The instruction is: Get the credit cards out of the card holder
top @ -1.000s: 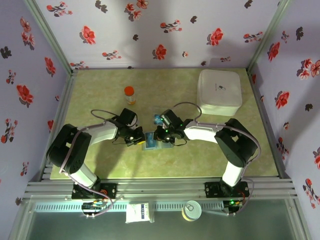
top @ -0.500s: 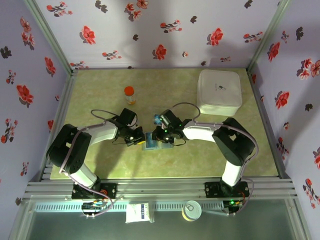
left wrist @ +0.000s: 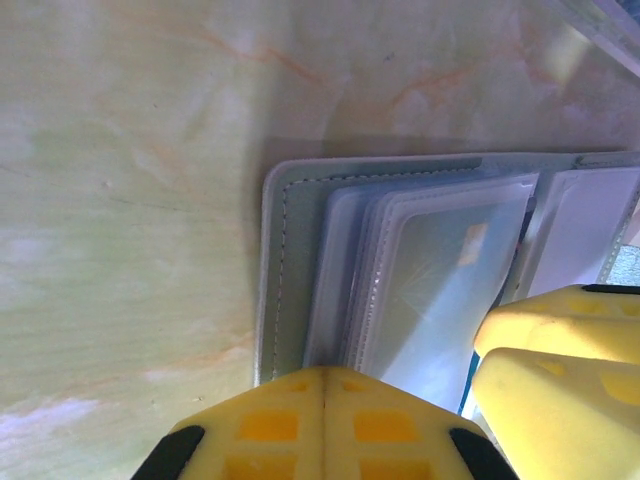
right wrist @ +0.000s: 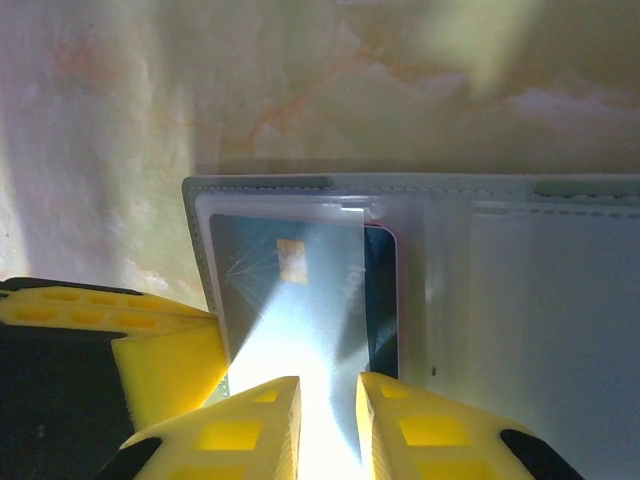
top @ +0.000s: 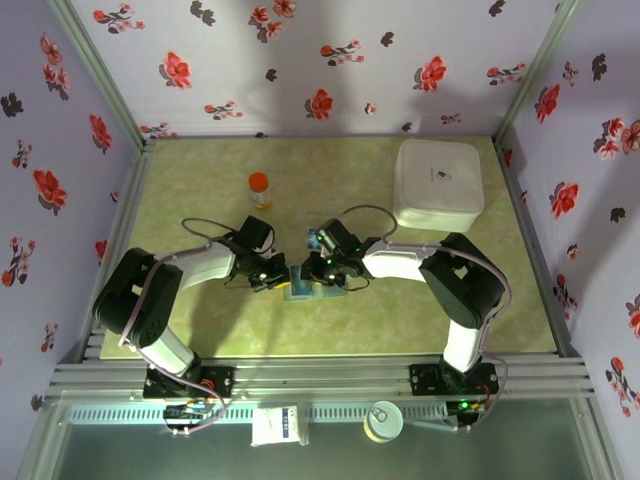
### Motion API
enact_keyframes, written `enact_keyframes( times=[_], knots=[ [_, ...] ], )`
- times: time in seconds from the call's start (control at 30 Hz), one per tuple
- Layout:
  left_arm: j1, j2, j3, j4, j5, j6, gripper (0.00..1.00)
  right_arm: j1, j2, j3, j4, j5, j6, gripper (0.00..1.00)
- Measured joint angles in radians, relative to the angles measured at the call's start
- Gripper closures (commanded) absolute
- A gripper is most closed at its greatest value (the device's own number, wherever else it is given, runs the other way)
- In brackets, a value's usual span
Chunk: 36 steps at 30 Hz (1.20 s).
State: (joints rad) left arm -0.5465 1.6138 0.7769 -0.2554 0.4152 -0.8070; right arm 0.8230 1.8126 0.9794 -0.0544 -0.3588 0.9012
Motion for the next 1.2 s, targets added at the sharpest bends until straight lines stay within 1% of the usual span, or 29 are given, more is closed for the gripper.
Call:
enact_keyframes(
  times=[0.1,0.3,0.57,0.7,0.83,1.2],
  knots=[
    [0.000,0.000,0.002,-0.003,-0.002,0.003,1.00,0.001,0.000,0.016,-0.035,0.019,-0.004,0.69],
    [0.000,0.004,0.011,-0.015,-0.005,0.004,1.00,0.003,-0.009,0.033,-0.113,0.062,-0.028,0.69],
    [0.004,0.006,0.031,-0.045,-0.023,0.015,1.00,0.003,-0.040,0.035,-0.156,0.087,-0.037,0.69],
    [0.005,0.005,0.051,-0.077,-0.035,0.026,1.00,0.003,-0.080,0.035,-0.156,0.097,-0.037,0.69],
    [0.005,-0.011,0.071,-0.101,-0.041,0.029,1.00,0.002,-0.087,0.031,-0.147,0.097,-0.037,0.70],
    [-0.040,0.003,0.103,-0.113,-0.042,0.029,1.00,-0.007,-0.084,-0.016,-0.052,0.056,-0.010,0.72]
  ],
)
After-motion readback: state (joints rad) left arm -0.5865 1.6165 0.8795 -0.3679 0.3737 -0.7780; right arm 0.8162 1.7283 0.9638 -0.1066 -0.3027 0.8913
